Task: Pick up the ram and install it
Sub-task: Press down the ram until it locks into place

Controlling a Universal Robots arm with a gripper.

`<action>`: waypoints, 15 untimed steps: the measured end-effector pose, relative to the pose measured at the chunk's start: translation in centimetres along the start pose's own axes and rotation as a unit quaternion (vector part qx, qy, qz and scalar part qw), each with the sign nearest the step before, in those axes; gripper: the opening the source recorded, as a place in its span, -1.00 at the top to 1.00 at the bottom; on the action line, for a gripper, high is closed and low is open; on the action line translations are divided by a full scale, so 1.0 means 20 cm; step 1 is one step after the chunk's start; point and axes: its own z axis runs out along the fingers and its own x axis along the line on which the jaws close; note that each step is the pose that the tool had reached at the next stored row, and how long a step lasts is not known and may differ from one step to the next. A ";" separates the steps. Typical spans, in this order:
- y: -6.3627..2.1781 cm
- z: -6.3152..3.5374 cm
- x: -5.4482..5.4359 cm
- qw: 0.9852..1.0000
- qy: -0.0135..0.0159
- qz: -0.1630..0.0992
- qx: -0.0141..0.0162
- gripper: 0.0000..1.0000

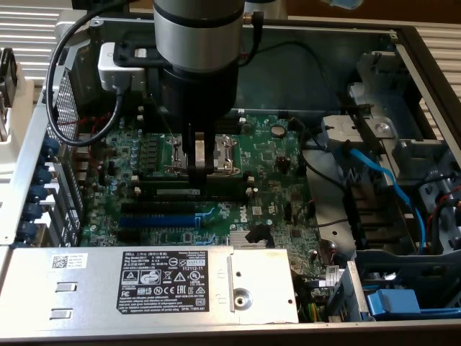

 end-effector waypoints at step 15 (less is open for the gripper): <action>-0.001 -0.073 0.00 1.000 -0.001 0.000 0.000 0.80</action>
